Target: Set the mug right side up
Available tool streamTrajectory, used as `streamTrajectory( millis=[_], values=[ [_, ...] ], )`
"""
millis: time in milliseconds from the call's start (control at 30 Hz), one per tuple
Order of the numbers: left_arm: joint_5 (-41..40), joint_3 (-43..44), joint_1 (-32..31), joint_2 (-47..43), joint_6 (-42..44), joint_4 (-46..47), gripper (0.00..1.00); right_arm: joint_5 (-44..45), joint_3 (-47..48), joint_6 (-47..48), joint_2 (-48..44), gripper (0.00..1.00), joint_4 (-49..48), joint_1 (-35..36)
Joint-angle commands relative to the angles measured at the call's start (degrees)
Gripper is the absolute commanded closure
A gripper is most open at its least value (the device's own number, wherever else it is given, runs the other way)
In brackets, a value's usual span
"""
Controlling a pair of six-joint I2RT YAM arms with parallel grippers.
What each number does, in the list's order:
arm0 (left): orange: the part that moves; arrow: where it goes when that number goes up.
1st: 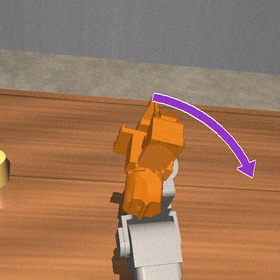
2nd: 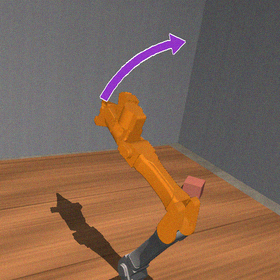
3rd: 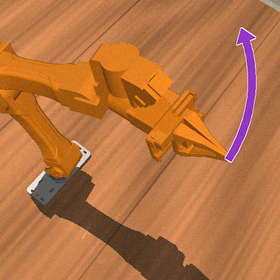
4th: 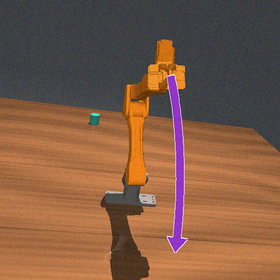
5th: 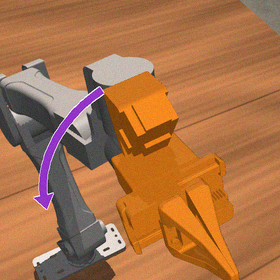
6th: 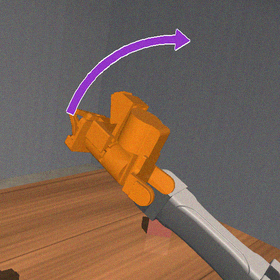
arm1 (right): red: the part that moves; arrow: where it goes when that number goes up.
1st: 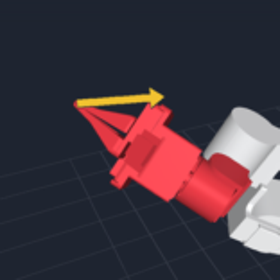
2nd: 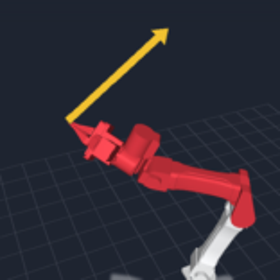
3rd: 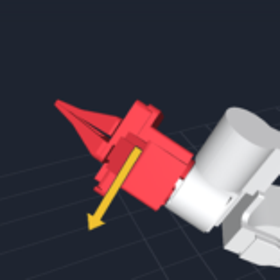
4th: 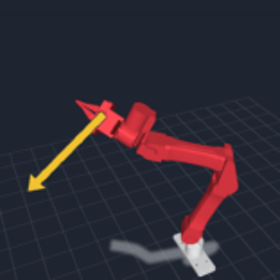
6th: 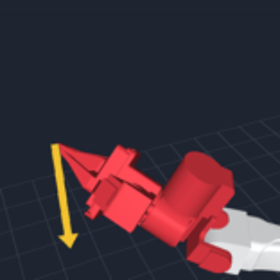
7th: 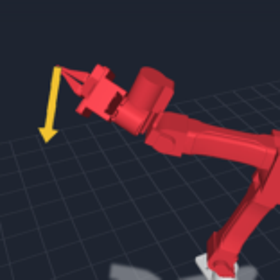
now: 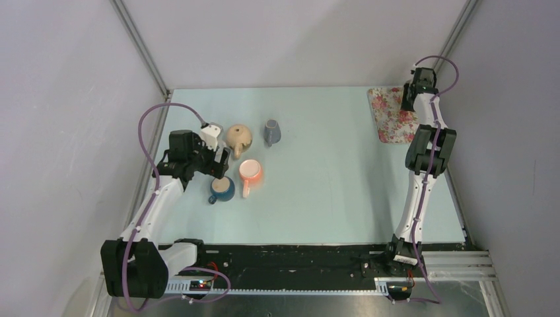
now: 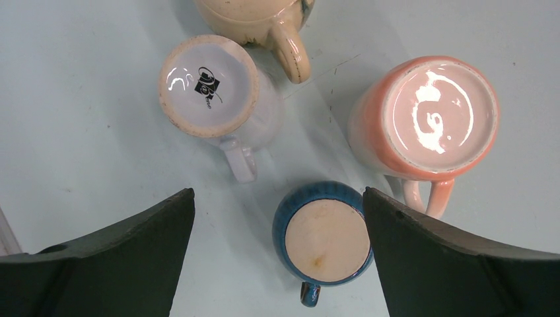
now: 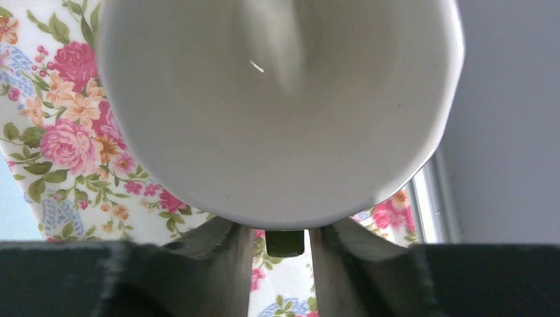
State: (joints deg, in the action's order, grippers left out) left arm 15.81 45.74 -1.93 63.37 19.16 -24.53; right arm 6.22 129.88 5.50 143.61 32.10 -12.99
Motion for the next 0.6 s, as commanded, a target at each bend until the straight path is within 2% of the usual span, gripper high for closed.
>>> streamTrajectory(
  millis=[0, 33, 100, 233, 433, 567],
  values=[
    [0.30, -0.38, 0.44, -1.01, 1.32, 2.18, 0.00, 0.76, 3.84, 0.66, -1.89, 0.55, -4.91, -0.18],
    [0.29, -0.38, 0.44, -1.05, 1.25, 2.22, 0.00, 0.12, 3.77, 0.28, -2.13, 0.47, -4.84, -0.23],
    [0.22, -0.38, 0.44, -1.16, 1.11, 2.28, 0.00, -0.99, 3.38, -0.56, -3.29, 0.37, -4.54, -0.27],
    [0.12, -0.41, 0.44, -1.59, 0.76, 2.21, 0.00, -2.86, 1.39, -2.00, -6.61, 0.21, -3.86, -0.16],
    [-1.15, -0.51, 0.44, -2.10, 0.16, 2.33, 0.00, 0.04, -6.10, 0.54, -16.64, 0.06, -3.29, 2.29],
    [-1.78, -0.34, 0.45, -1.69, -0.49, 2.38, 0.00, 2.86, -13.51, 3.23, -23.66, 0.03, -4.16, 4.61]
  ],
)
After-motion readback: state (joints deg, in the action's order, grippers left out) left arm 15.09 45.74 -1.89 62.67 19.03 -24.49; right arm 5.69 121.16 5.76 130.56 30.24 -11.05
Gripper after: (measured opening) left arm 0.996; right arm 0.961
